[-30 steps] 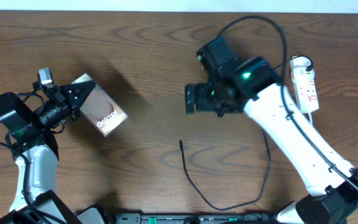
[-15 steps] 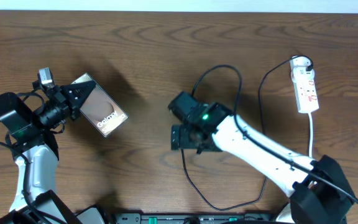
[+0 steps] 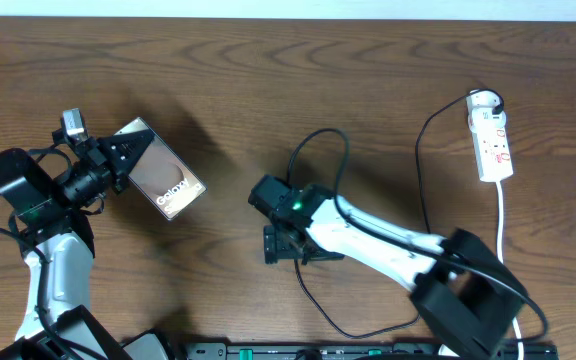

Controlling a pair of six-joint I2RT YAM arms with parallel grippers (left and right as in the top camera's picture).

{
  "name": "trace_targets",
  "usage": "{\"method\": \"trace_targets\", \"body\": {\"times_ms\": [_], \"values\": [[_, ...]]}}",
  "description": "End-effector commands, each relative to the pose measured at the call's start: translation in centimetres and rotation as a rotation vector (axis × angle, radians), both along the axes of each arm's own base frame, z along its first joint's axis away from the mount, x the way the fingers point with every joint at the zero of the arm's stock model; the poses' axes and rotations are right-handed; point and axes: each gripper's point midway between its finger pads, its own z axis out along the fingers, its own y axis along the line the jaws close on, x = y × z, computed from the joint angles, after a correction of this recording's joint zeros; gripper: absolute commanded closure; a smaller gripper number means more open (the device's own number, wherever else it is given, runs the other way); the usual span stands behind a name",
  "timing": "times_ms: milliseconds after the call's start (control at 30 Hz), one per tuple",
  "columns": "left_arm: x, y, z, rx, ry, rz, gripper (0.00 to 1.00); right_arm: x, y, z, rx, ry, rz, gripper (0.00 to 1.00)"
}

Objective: Plug charger to phone and switch on socket
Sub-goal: 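Move the right gripper down over the black charging cable plug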

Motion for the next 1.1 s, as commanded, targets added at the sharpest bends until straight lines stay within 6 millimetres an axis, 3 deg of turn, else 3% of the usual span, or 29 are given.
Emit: {"method": "trace_targets", "body": {"times_ms": [0, 567, 1067], "values": [[-0.5, -0.3, 0.5, 0.002, -0.023, -0.03, 0.93, 0.1, -0.3, -0.6, -0.027, -0.009, -0.002, 0.01], [-0.5, -0.3, 0.5, 0.012, -0.034, -0.031, 0.93, 4.2, -0.5, -1.1, 0.008, -0.1, -0.039, 0.01], [-0.5, -0.3, 0.5, 0.012, -0.034, -0.031, 0.93, 4.1, -0.2, -3.0, -0.056, -0.046, -0.005, 0.07]]}}
